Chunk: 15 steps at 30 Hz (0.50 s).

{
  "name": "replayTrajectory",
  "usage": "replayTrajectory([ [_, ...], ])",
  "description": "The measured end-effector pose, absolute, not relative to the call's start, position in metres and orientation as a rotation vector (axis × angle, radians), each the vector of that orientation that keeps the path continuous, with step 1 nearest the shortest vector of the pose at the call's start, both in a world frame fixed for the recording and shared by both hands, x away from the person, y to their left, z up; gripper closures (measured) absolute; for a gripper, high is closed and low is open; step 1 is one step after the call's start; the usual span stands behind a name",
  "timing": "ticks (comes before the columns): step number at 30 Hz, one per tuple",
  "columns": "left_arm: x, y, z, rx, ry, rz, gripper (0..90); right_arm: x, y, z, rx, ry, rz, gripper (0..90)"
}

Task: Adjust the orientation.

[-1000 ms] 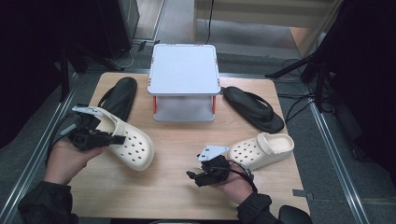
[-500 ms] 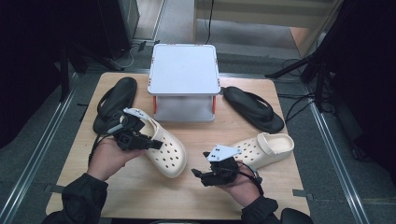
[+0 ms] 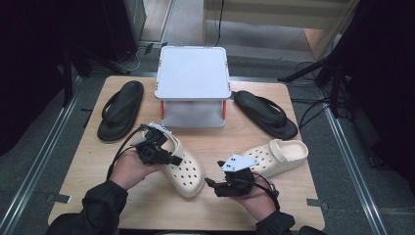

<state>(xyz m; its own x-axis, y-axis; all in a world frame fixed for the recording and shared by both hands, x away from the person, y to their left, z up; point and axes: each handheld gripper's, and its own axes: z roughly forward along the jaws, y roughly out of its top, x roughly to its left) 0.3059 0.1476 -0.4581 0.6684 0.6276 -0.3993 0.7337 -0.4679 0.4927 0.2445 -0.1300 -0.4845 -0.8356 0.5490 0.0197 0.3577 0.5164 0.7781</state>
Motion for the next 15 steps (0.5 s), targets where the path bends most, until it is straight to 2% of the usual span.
replayTrajectory([
  [11, 0.313, 0.154, -0.465, 2.23, 1.046, -0.208, 67.3, 0.243, -0.129, -0.488, 0.795, 2.533, 1.221, 30.8],
  [15, 0.311, 0.158, -0.455, 2.223, 1.04, -0.156, 54.6, 0.243, -0.127, -0.488, 0.784, 2.537, 1.227, 30.8],
])
